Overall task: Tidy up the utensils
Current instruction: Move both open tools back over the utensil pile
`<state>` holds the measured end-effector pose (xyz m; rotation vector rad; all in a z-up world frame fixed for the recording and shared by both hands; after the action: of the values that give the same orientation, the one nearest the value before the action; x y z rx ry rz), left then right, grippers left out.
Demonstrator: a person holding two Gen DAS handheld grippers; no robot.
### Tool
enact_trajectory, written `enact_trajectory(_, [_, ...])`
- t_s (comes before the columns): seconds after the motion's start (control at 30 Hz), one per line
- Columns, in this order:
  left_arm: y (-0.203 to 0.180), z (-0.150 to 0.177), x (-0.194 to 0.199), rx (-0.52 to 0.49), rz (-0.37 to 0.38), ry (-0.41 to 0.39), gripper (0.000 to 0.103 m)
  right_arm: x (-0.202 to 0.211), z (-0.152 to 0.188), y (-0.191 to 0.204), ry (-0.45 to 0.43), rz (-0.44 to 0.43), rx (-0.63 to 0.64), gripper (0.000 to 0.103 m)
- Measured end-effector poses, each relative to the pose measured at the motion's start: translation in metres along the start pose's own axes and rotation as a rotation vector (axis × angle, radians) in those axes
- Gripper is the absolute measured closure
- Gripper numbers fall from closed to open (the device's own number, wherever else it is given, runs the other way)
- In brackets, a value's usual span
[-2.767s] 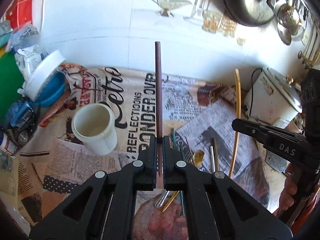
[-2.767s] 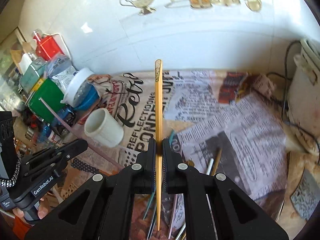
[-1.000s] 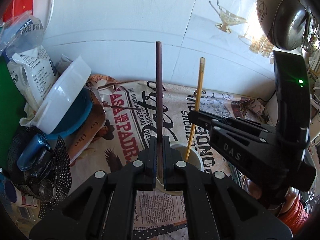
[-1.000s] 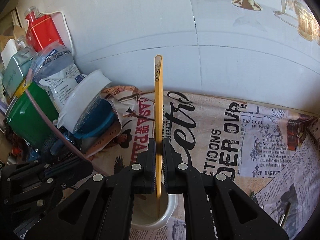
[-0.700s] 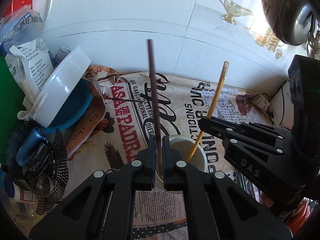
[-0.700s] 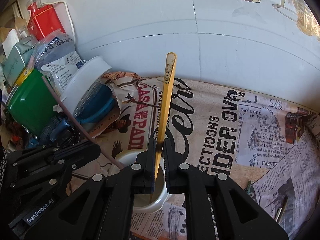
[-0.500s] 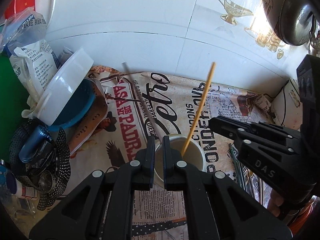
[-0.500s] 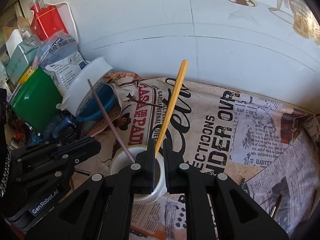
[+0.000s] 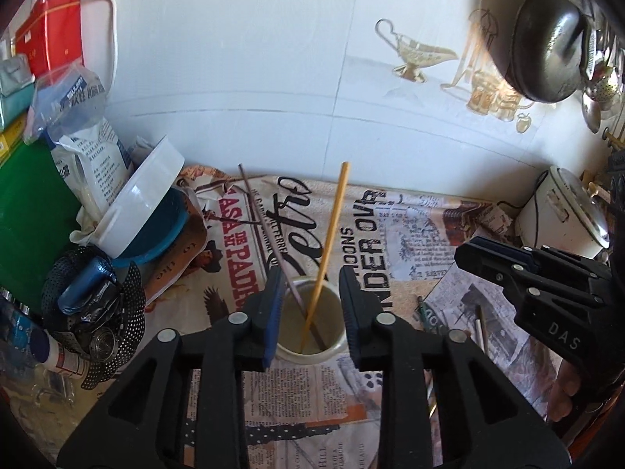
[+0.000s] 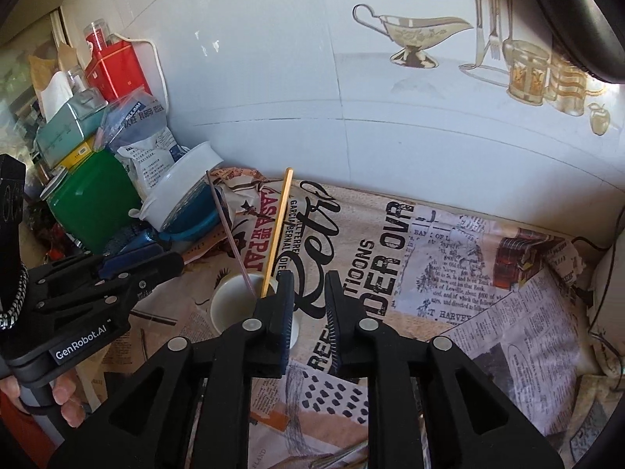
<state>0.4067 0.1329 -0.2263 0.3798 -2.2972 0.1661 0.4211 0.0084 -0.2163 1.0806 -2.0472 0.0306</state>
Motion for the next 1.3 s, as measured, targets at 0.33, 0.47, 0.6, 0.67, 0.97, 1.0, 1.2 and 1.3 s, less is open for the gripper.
enact_trajectory(0.33, [-0.060,0.001,0.030,-0.023,0.037,-0.052,0.052,0.064,0.008,-0.032,-0.070,0.049,0.010,0.078])
enact_trajectory(0.47, [-0.085,0.008,0.032,-0.040,0.049,-0.043,0.051,0.080,0.019,-0.051,-0.072,0.068,-0.004,0.078])
enact_trajectory(0.6, [-0.107,0.021,0.026,-0.051,0.057,-0.017,0.051,0.089,0.036,-0.072,-0.051,0.091,-0.021,0.078])
enact_trajectory(0.67, [-0.118,0.030,0.018,-0.055,0.060,0.007,0.051,0.090,0.045,-0.082,-0.034,0.100,-0.030,0.078])
enact_trajectory(0.97, [-0.156,0.084,-0.038,-0.093,0.059,0.173,0.051,0.079,0.097,-0.129,0.088,0.124,-0.113,0.078])
enact_trajectory(1.0, [-0.158,0.091,-0.046,-0.097,0.056,0.197,0.051,0.075,0.106,-0.134,0.107,0.124,-0.122,0.078])
enact_trajectory(1.2, [-0.166,0.129,-0.077,-0.098,0.064,0.302,0.051,0.052,0.148,-0.149,0.215,0.101,-0.191,0.078])
enact_trajectory(1.3, [-0.167,0.143,-0.088,-0.103,0.058,0.336,0.051,0.037,0.167,-0.149,0.264,0.072,-0.225,0.078])
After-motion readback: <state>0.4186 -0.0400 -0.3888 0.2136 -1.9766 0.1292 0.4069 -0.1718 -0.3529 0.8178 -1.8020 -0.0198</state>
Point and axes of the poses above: each gripper's, at about its wrist camera, not at the fingertips, and x roughly against the way its jaws point, y to its left, z to its underside, the point moved 10 cm from there along -x, roughly the way its jaws point, and after that the axes turned 10 degrees about -z, right-handed, at the moved point
